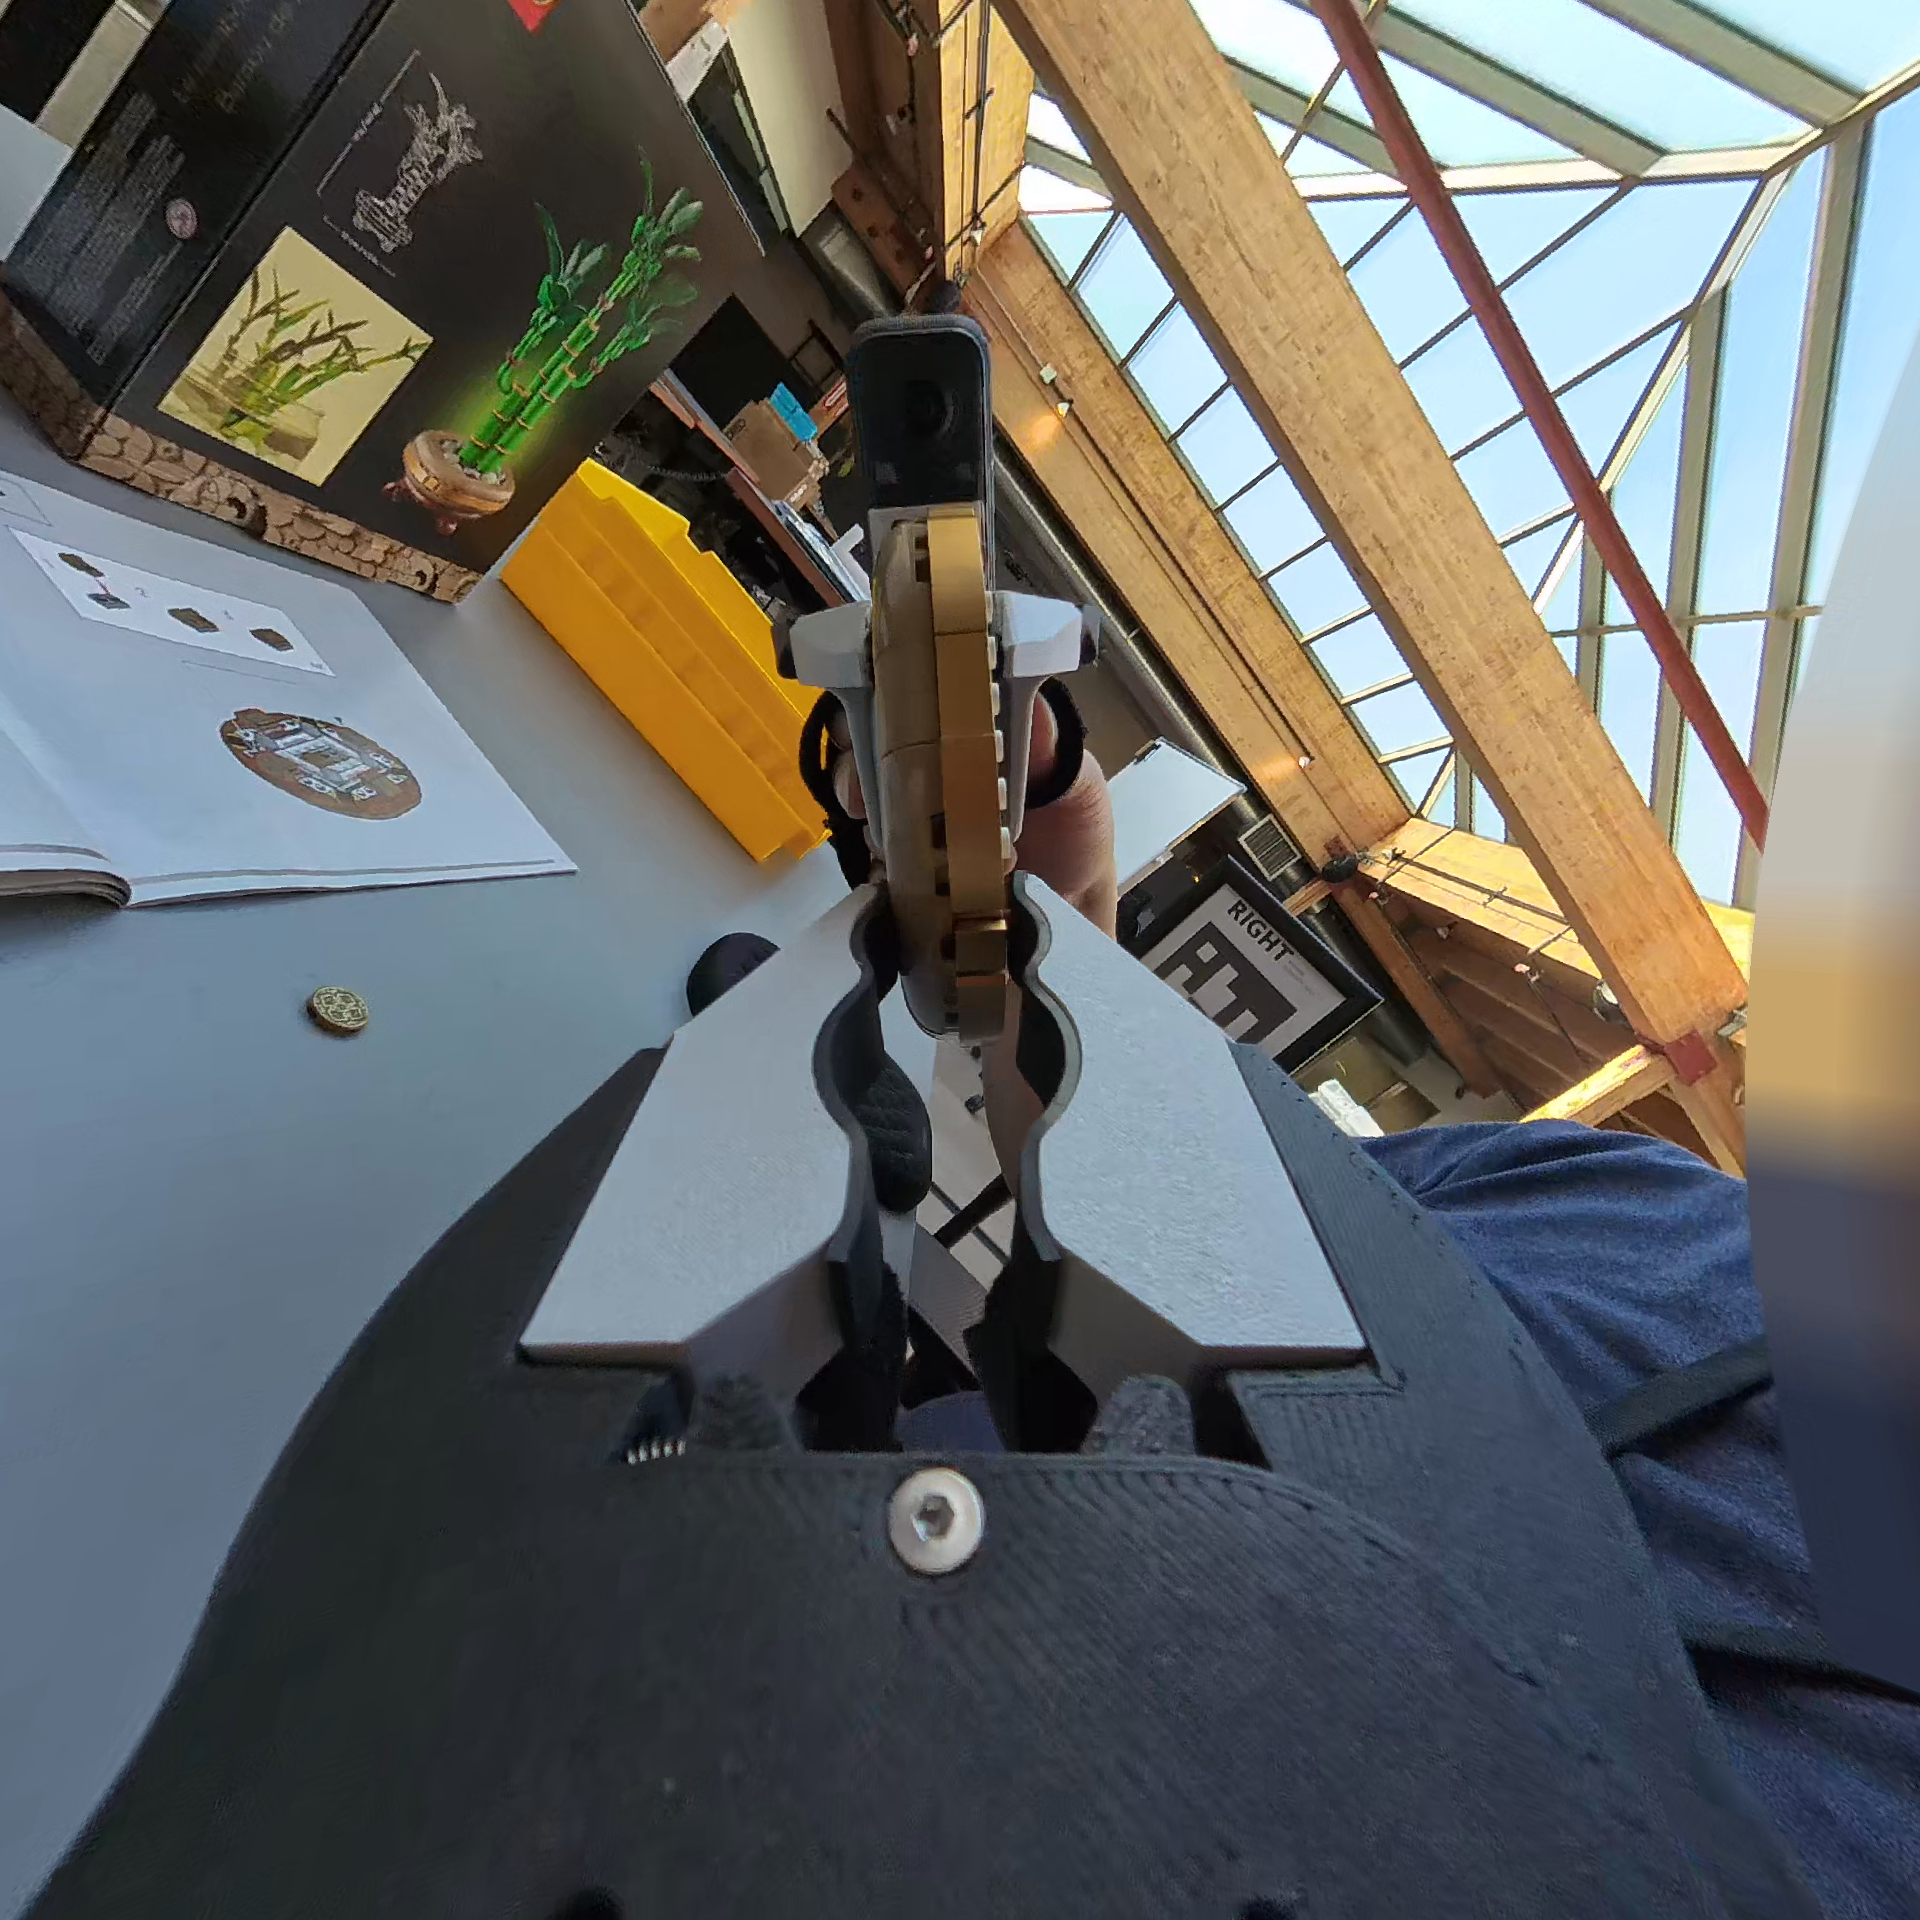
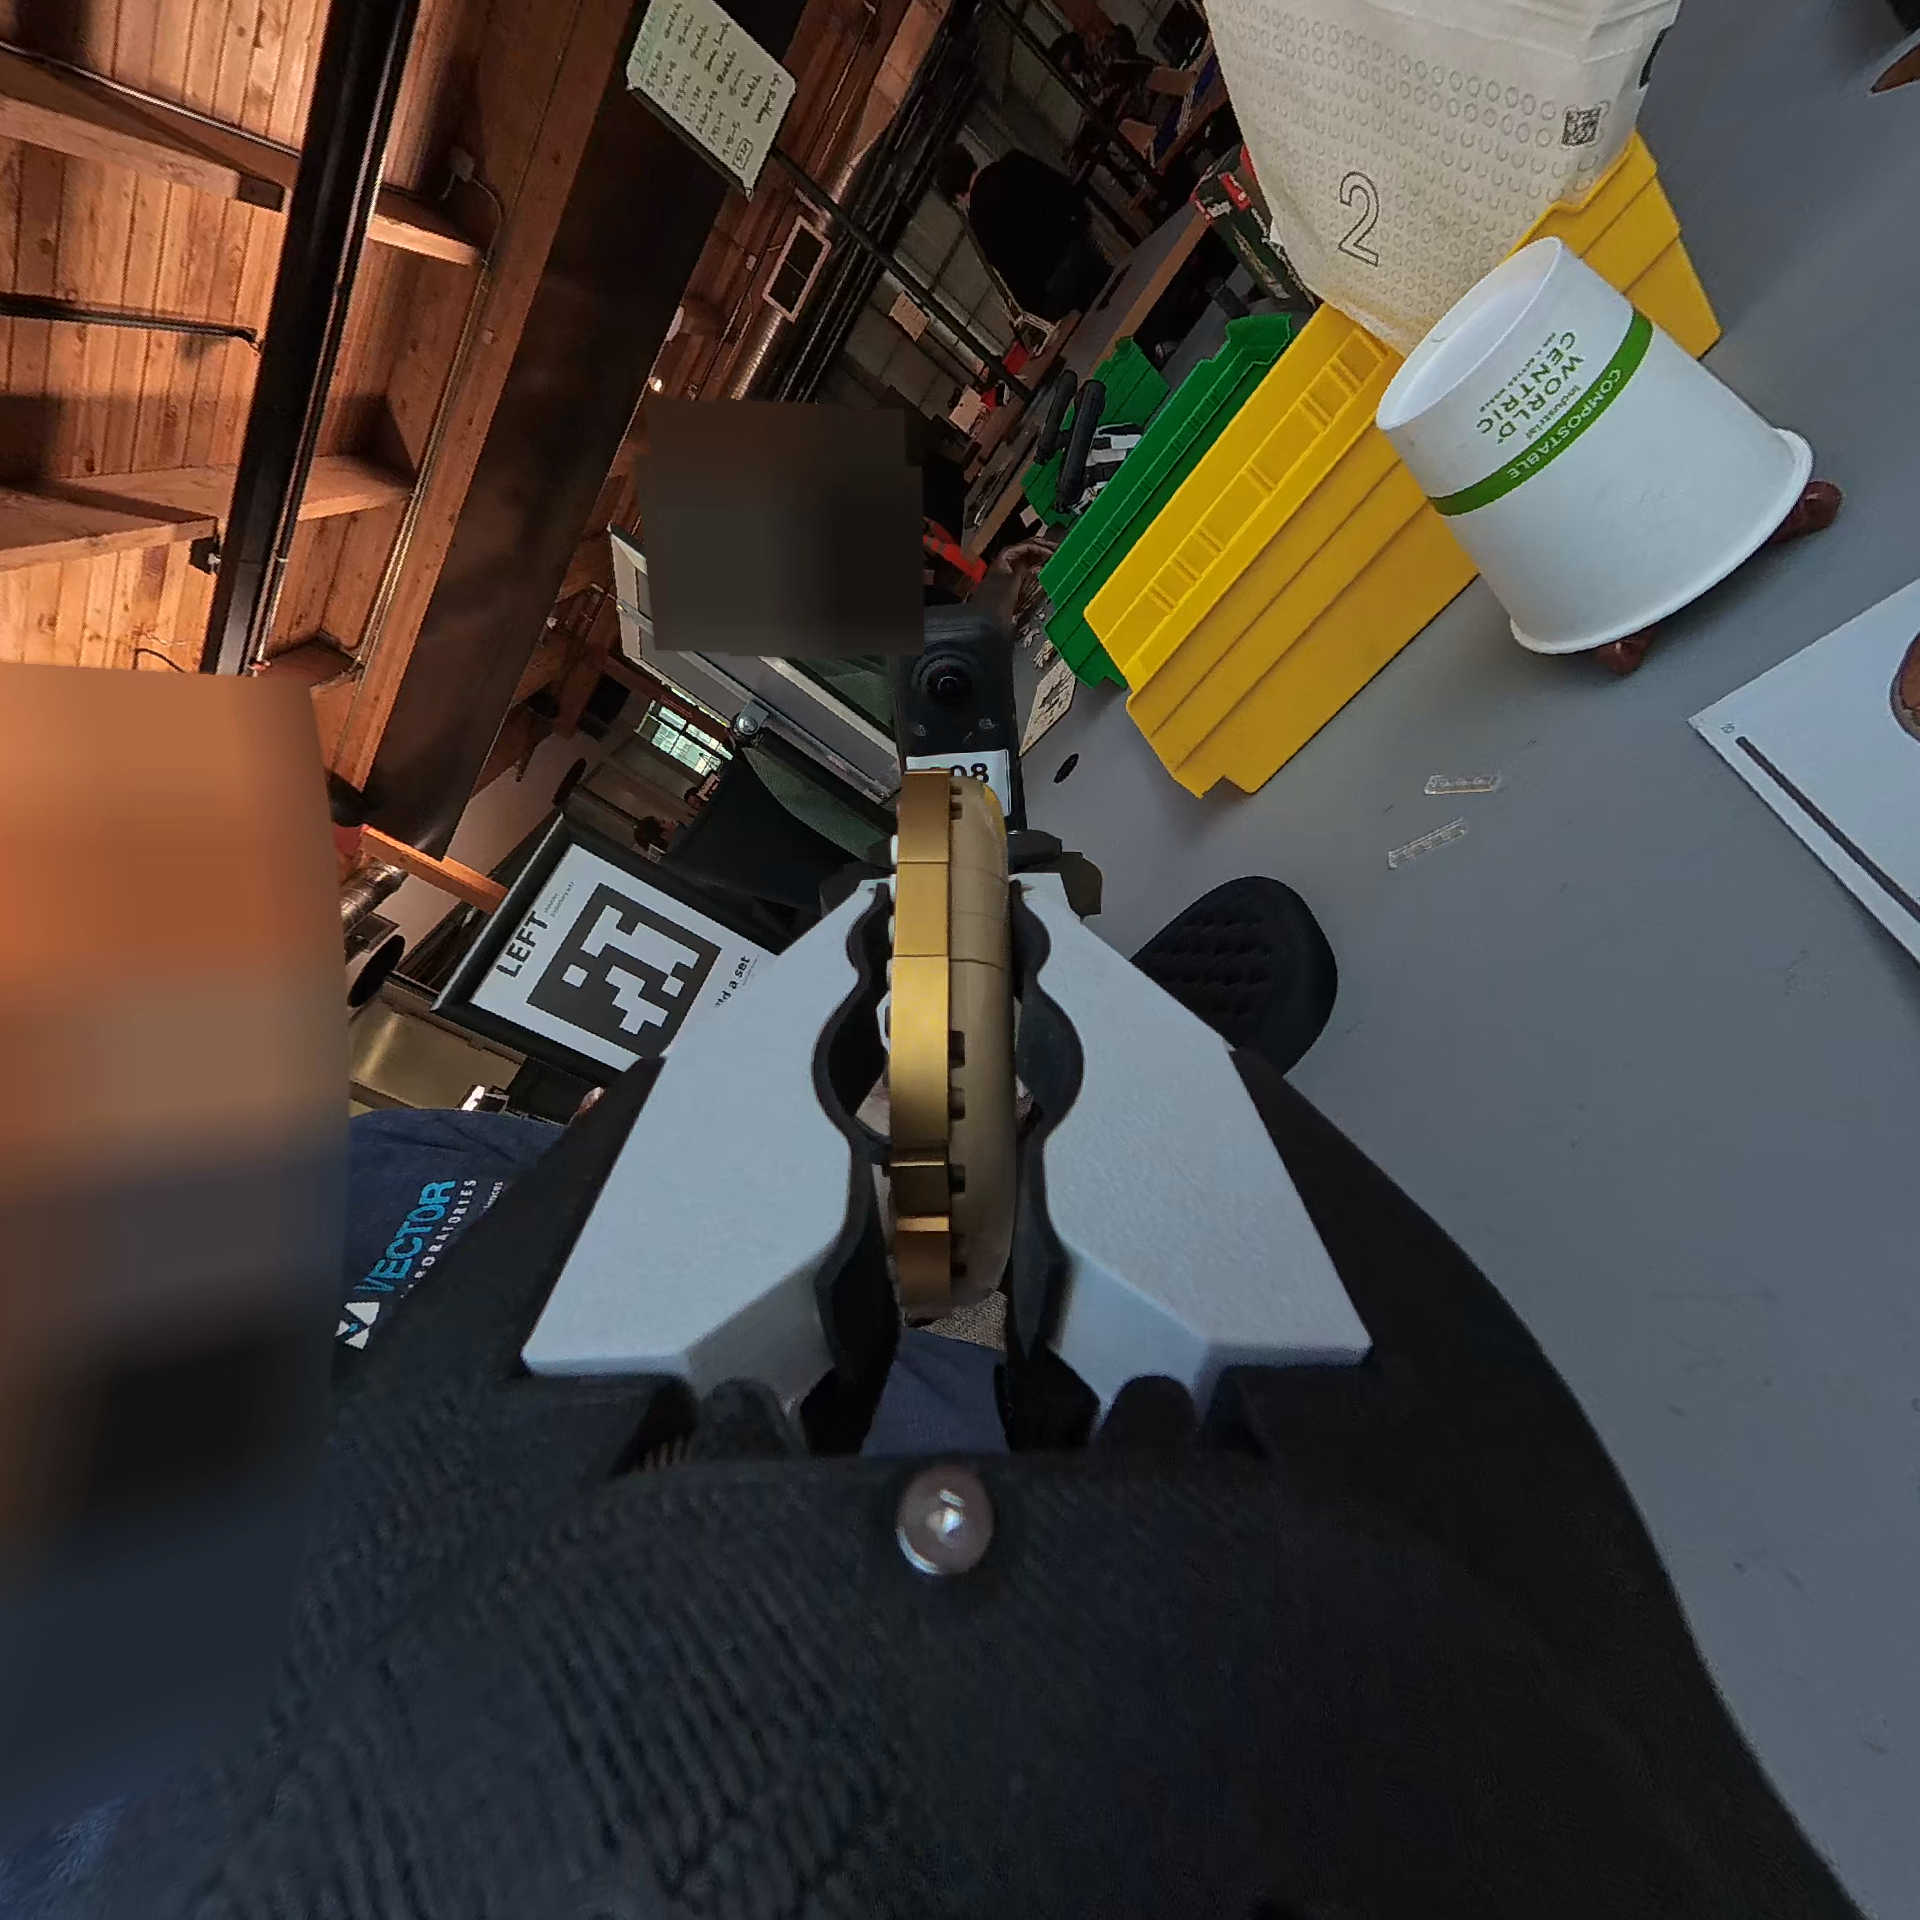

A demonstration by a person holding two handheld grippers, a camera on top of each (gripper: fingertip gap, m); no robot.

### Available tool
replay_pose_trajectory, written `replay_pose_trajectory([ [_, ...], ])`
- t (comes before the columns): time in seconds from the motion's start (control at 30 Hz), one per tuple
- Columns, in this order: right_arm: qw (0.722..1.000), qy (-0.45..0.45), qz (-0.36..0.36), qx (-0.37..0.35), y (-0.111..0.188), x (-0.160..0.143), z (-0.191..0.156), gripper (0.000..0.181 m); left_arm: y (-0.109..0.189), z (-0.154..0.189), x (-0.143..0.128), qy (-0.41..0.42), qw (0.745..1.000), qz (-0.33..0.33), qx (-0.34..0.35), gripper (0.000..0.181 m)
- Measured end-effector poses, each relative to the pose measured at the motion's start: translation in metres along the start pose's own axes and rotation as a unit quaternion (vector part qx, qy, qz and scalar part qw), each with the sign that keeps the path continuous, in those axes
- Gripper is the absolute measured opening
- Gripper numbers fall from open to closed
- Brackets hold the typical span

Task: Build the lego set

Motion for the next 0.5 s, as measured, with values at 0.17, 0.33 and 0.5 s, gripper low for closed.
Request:
replay_pose_trajectory([
  [0.17, 1.0, 0.006, 0.013, 0.003, -0.002, 0.004, -0.002, 0.02, 0.002, 0.0, 0.009, 0.006, 0.999, 0.034, -0.01, 0.019],
  [0.33, 1.0, 0.009, 0.008, -0.002, -0.005, 0.003, -0.002, 0.02, -0.007, -0.006, -0.003, 0.023, 1.0, 0.015, -0.01, 0.037],
  [0.5, 1.0, 0.008, 0.017, -0.007, -0.002, 0.004, 0.002, 0.02, -0.008, -0.004, -0.003, -0.001, 1.0, -0.01, 0.003, 0.019],
])
Point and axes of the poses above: each gripper's, where its closed fingertips meet, y back along the fingers, x out of its top, z = x × y across the jaws, the point moved 1 cm from there along y, back along the fingers, and after that the axes turned 11 degrees about x, right-handed, at the moved point
